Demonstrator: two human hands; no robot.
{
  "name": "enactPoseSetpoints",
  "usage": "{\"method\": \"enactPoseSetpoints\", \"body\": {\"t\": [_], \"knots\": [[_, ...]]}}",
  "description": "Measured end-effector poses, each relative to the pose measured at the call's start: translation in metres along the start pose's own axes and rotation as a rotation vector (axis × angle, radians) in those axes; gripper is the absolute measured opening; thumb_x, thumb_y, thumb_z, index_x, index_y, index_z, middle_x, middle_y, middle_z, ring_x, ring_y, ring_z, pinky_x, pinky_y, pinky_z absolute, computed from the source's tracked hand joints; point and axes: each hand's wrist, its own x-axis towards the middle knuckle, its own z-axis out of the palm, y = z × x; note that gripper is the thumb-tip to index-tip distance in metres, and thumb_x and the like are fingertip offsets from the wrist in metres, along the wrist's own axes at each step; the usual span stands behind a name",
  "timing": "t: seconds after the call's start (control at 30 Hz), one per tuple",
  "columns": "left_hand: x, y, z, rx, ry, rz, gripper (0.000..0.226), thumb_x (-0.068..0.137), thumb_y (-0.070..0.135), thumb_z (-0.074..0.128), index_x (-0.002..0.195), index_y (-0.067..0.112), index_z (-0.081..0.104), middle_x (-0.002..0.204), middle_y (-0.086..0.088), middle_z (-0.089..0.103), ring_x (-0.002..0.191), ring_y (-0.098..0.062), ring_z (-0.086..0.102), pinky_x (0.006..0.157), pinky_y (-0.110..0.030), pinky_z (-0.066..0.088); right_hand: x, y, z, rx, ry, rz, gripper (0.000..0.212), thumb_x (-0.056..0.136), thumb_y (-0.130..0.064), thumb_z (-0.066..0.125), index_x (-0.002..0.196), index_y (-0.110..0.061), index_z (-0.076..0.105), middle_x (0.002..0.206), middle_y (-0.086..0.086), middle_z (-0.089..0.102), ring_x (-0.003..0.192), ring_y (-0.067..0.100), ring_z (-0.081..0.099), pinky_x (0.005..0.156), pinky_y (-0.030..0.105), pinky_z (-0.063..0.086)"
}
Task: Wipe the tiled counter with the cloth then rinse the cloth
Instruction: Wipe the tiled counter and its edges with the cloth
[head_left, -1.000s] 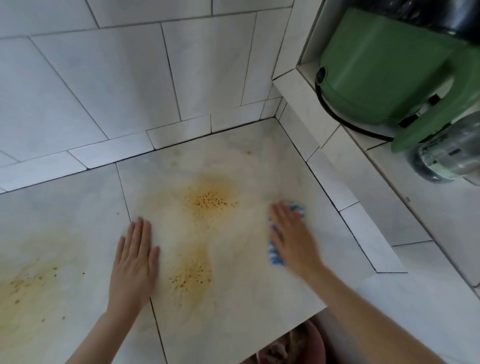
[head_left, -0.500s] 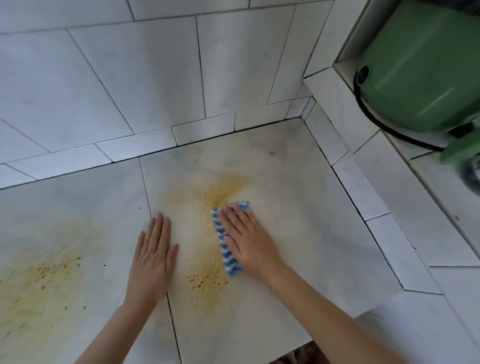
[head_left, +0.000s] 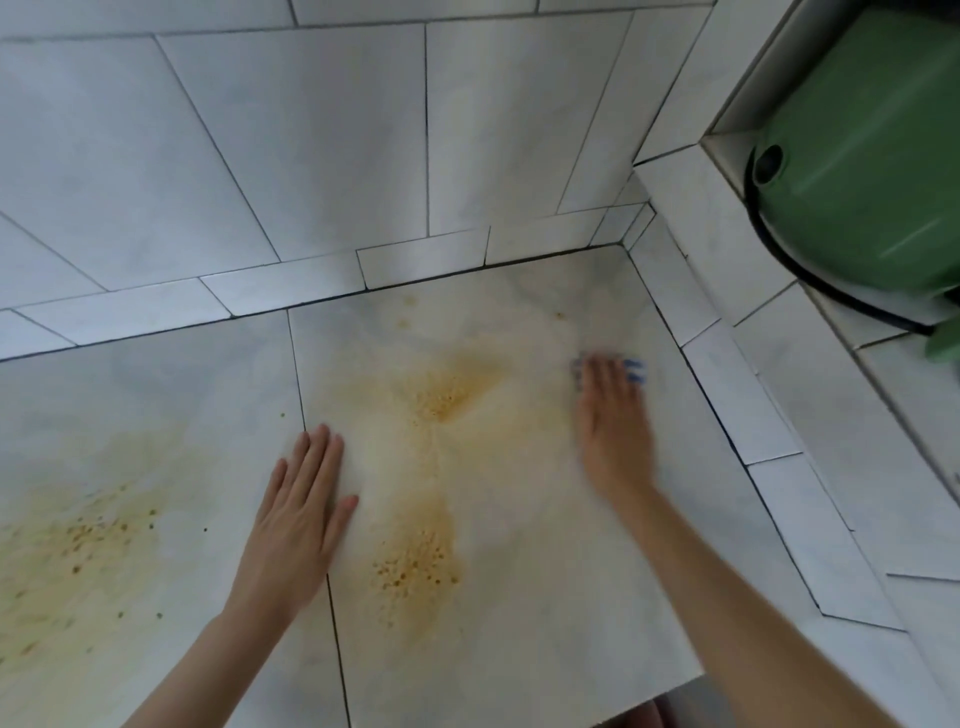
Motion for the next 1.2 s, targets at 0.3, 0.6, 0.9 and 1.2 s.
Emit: {"method": "enactPoseSetpoints", "body": {"t": [0.3,0.6,0.9,1.2], "knots": [[0.002,-0.002,0.001,0.0,-0.01,-0.001,0.064,0.096,0.049,0.018,0.151,0.019,0.005,0.159,0.002,0.0,0.145,-0.013,-0.004,0.117,-0.032,-0.002,0.062,-0.07,0.01,0.027,-0.034,-0.097,0.054,0.097,-0.026,0.01,0.15,-0.018,0.01,0.158,0.003,0.008,0.146,0.02,0.003,0.119,0.036,0.001],[0.002,-0.002,-0.001,-0.015,-0.018,-0.01,0.064,0.095,0.049,0.022,0.15,0.02,0.008,0.158,0.002,0.003,0.145,-0.013,-0.002,0.117,-0.03,-0.002,0.028,-0.076,0.017,0.062,-0.085,-0.529,0.05,0.094,-0.027,0.025,0.142,-0.018,0.039,0.147,0.004,0.04,0.138,0.022,0.032,0.113,0.038,0.02],[0.002,-0.001,0.0,-0.013,-0.018,-0.011,0.063,0.097,0.049,0.019,0.151,0.02,0.003,0.159,0.003,-0.002,0.145,-0.013,-0.004,0.116,-0.032,-0.001,0.12,-0.074,0.003,0.051,0.054,0.178,0.051,0.101,-0.02,0.019,0.15,-0.009,0.005,0.158,0.011,0.004,0.146,0.026,0.001,0.118,0.037,-0.002],[0.003,-0.003,-0.001,-0.044,-0.021,-0.014,0.062,0.097,0.05,0.019,0.151,0.021,0.006,0.158,0.004,0.001,0.145,-0.01,-0.004,0.117,-0.03,-0.001,0.054,-0.246,0.044,0.013,-0.111,-0.56,0.052,0.1,-0.027,0.015,0.15,-0.019,0.006,0.159,-0.001,0.002,0.146,0.017,-0.002,0.115,0.033,-0.009]]}}
